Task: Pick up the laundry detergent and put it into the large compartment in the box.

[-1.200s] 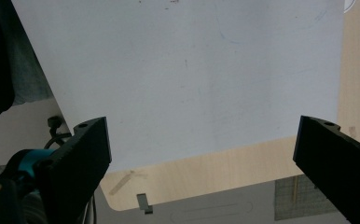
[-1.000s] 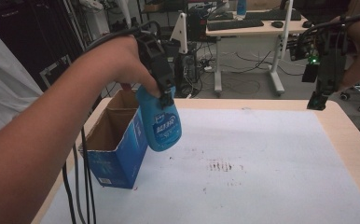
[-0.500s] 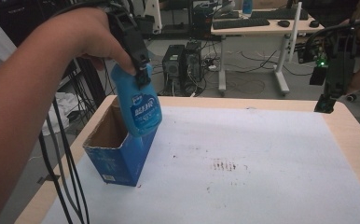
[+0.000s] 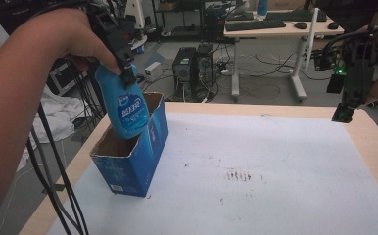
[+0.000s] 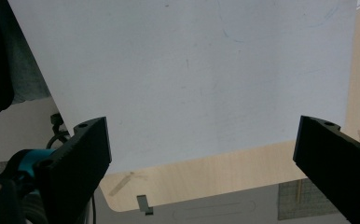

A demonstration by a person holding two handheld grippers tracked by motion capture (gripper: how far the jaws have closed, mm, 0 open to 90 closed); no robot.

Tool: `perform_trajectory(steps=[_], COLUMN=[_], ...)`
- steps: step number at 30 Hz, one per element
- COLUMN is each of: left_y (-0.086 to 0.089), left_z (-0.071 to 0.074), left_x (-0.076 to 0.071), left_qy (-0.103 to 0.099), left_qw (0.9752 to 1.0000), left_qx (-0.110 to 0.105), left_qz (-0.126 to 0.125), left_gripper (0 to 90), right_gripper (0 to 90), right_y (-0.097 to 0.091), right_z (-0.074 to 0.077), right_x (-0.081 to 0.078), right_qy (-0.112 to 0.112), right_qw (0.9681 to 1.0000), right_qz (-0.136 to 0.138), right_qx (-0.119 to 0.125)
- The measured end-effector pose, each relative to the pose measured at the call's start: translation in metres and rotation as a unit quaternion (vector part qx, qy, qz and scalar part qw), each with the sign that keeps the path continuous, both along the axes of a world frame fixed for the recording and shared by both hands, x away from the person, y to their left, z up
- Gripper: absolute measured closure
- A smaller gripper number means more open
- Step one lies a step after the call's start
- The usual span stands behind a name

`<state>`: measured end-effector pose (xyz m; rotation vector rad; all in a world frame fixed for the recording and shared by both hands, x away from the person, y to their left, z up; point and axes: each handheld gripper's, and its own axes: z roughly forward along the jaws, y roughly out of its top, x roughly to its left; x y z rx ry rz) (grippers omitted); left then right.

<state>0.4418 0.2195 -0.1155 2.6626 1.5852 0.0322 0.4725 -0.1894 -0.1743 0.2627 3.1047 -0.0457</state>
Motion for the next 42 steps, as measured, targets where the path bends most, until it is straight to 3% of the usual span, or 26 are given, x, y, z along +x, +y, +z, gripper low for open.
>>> perform_trajectory(steps=[12, 24, 30, 37, 42], left_y=[0.012, 0.016, 0.019, 0.018, 0.019], left_z=[-0.011, -0.043, -0.069, -0.100, -0.118], left_x=[0.003, 0.004, 0.005, 0.005, 0.005], left_qy=[-0.001, 0.009, 0.017, 0.022, 0.023], left_qw=[0.9995, 0.9959, 0.9942, 0.9876, 0.9851], left_qx=[0.020, 0.042, 0.044, 0.051, 0.051], left_qz=[-0.025, -0.080, -0.097, -0.147, -0.162], left_gripper=[37.7, 37.8, 37.7, 37.7, 37.8], right_gripper=[3.1, 3.2, 3.1, 3.1, 3.1], right_y=[0.002, 0.004, 0.006, 0.007, 0.006], right_z=[-0.003, -0.006, -0.007, -0.009, -0.010], right_x=[0.002, 0.002, 0.002, 0.001, 0.000], right_qy=[0.003, 0.005, 0.007, 0.008, 0.006], right_qw=[1.0000, 1.0000, 1.0000, 1.0000, 1.0000], right_qz=[0.002, -0.001, 0.002, 0.002, 0.000], right_qx=[-0.001, -0.003, -0.005, -0.005, -0.002])
